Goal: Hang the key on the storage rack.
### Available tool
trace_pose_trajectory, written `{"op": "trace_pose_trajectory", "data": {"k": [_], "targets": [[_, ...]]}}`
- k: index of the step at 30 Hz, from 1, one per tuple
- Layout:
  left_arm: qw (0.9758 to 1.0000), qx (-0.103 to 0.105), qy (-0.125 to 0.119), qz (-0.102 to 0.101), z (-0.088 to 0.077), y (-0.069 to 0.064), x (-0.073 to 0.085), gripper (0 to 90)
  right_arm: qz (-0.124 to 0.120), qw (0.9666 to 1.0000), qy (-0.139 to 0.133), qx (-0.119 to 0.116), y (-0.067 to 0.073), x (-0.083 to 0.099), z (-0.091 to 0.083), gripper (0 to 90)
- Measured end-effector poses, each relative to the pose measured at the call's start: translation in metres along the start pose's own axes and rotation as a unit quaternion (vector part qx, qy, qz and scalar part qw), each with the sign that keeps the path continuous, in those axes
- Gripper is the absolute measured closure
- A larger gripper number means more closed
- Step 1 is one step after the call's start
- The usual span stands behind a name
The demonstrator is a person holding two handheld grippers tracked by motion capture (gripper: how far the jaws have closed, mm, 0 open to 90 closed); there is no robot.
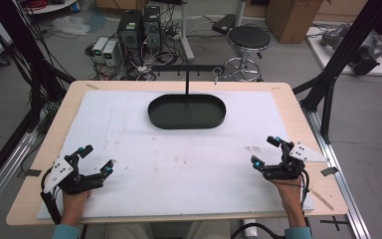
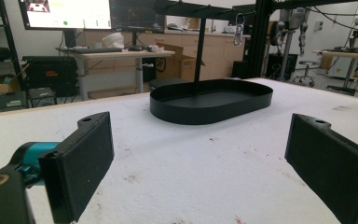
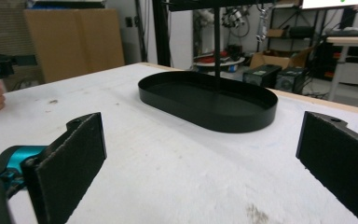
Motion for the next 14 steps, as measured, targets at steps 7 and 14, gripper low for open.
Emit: {"op": "trace_pose_trajectory", "data": {"k": [7, 14], "targets": [[1.0, -0.001, -0.001, 0.0, 0.0, 0.0, 0.0, 8.1, 0.003, 1.0, 0.003, 0.008, 0.003, 0.023, -0.003, 0.7], [1.0, -0.001, -0.006, 0.002, -0.001, 0.0, 0.0, 8.2, -0.022, 0.9997, 0.003, 0.014, 0.008, 0.024, -0.003, 0.8]]}}
Point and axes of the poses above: each handheld gripper's, and its own axes: z roughly forward along the jaws, x roughly out of its underside, y roughly to its left, the point moved 4 cm from there along z, roughly forward along the jaws, and after that the axes turned 12 degrees about -x, right-handed, at the moved point
